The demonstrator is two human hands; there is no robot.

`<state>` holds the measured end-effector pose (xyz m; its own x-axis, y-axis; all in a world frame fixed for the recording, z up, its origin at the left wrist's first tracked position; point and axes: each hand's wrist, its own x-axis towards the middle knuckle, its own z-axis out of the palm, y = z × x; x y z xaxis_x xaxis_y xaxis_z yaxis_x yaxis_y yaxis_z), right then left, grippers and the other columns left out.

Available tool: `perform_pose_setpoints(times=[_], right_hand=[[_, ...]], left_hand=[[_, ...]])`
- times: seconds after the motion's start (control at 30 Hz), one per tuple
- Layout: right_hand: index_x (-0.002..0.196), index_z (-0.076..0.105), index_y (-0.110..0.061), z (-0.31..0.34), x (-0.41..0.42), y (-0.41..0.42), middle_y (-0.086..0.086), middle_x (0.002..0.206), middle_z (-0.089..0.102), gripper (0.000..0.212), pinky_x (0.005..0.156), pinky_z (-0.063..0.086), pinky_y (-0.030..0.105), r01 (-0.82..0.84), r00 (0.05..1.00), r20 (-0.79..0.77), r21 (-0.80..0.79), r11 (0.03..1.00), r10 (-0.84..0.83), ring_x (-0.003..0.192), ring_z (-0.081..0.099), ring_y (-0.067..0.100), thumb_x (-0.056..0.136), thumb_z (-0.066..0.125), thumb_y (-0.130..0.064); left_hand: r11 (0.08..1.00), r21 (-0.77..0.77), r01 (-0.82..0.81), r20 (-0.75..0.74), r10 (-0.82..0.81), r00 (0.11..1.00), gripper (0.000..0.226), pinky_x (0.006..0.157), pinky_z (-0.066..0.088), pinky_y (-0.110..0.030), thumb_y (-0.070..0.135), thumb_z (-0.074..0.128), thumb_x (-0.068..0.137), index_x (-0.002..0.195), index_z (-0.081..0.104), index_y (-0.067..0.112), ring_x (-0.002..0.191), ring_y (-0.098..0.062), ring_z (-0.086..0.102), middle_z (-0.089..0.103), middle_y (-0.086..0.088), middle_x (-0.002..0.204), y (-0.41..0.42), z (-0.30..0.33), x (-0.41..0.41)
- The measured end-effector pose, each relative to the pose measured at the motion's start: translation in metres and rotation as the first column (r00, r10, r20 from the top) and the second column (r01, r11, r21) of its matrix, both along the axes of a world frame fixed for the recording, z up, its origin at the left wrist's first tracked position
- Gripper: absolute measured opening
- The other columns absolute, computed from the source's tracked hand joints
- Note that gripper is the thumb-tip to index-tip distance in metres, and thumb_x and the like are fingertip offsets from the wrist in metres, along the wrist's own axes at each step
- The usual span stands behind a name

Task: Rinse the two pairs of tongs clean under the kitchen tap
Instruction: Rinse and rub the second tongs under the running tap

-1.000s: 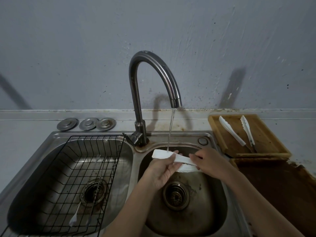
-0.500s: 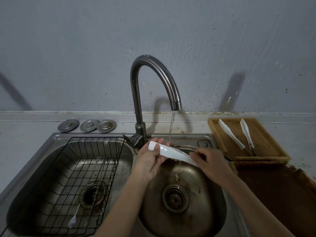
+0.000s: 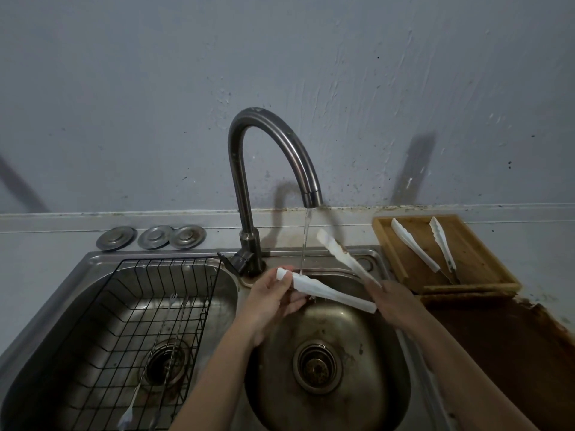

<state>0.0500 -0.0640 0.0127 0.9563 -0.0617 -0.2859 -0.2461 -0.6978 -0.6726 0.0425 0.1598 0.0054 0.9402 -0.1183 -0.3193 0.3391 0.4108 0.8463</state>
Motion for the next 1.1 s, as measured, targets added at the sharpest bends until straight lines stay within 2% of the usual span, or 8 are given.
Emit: perform_pose_setpoints(times=[0.13,0.3,0.43,0.5,0.6,0.77,0.93,1.1], right_hand=[[0.075,0.049,-0.025,-0.012,0.004,-0.002,0.000,0.066,0.057,0.026,0.053,0.042,0.025,0.050,0.970,0.242,-0.055,0.997,-0.036,0.058,0.054,0.013,0.096,0.039,-0.037],[0.085,0.054,-0.022,-0.030,0.007,-0.001,0.001,0.071,0.059,0.015,0.062,0.053,0.041,0.019,0.957,0.289,-0.066,0.998,0.001,0.065,0.058,0.018,0.094,0.045,-0.030],[0.081,0.056,-0.033,-0.040,0.000,0.001,-0.013,0.077,0.058,0.021,0.062,0.041,0.022,-0.078,0.954,0.297,0.091,0.993,0.048,0.074,0.055,0.002,0.096,0.042,-0.025],[0.087,0.059,-0.027,-0.046,-0.004,0.006,-0.010,0.083,0.061,0.019,0.067,0.044,0.024,-0.123,0.953,0.292,0.107,0.987,0.087,0.078,0.057,0.004,0.096,0.042,-0.024],[0.063,0.049,-0.022,-0.054,-0.007,0.011,-0.004,0.063,0.054,0.033,0.058,0.040,0.026,-0.110,0.973,0.215,0.137,0.984,0.079,0.059,0.050,0.010,0.096,0.042,-0.024],[0.056,0.041,-0.020,-0.059,-0.006,0.017,-0.006,0.052,0.045,0.040,0.043,0.033,0.009,-0.113,0.978,0.192,0.176,0.978,0.079,0.041,0.039,-0.002,0.096,0.042,-0.024],[0.066,0.054,-0.021,-0.056,-0.009,0.013,-0.004,0.062,0.056,0.029,0.056,0.040,0.022,-0.127,0.971,0.219,0.152,0.980,0.092,0.058,0.052,0.007,0.094,0.046,-0.026],[0.073,0.056,-0.026,-0.050,-0.014,0.008,-0.002,0.070,0.063,0.021,0.065,0.050,0.033,-0.243,0.942,0.258,0.074,0.967,0.217,0.067,0.060,0.012,0.093,0.049,-0.027]], left_hand=[[0.992,0.114,-0.054,-0.118,0.068,0.991,0.028,0.076,0.056,-0.035,0.016,0.040,0.098,0.107,0.062,0.001,0.080,-0.026,0.068,0.073,-0.019,0.092,-0.003,-0.005,0.006],[0.969,0.192,-0.156,-0.076,0.173,0.982,0.030,0.047,0.054,-0.022,-0.014,0.041,0.087,0.108,0.058,-0.001,0.071,-0.021,0.066,0.067,-0.012,0.089,-0.009,0.003,0.008],[0.904,0.396,-0.159,0.046,0.154,0.987,0.031,0.053,0.055,-0.020,-0.015,0.045,0.082,0.096,0.064,0.005,0.073,-0.015,0.066,0.069,-0.004,0.085,-0.008,0.010,0.011],[0.860,0.483,-0.164,0.117,0.122,0.986,0.032,0.056,0.055,-0.018,-0.015,0.048,0.080,0.094,0.066,0.007,0.071,-0.009,0.066,0.069,0.001,0.080,-0.008,0.015,0.012],[0.800,0.569,-0.192,0.221,0.077,0.972,0.032,0.063,0.055,-0.015,-0.015,0.051,0.077,0.083,0.066,0.013,0.069,-0.003,0.065,0.068,0.004,0.075,-0.010,0.025,0.012],[0.701,0.672,-0.238,0.306,0.029,0.951,0.032,0.059,0.050,-0.007,-0.012,0.051,0.076,0.084,0.068,0.015,0.072,-0.005,0.066,0.070,0.005,0.077,-0.011,0.035,0.011],[0.736,0.633,-0.241,0.263,0.089,0.961,0.030,0.058,0.049,-0.007,-0.015,0.055,0.074,0.084,0.066,0.011,0.072,-0.006,0.065,0.070,0.003,0.076,-0.009,0.026,0.013],[0.900,0.353,-0.255,0.093,0.238,0.967,0.037,0.061,0.054,-0.011,-0.027,0.054,0.070,0.081,0.057,0.009,0.079,-0.013,0.066,0.067,-0.007,0.085,-0.018,0.007,0.006]])
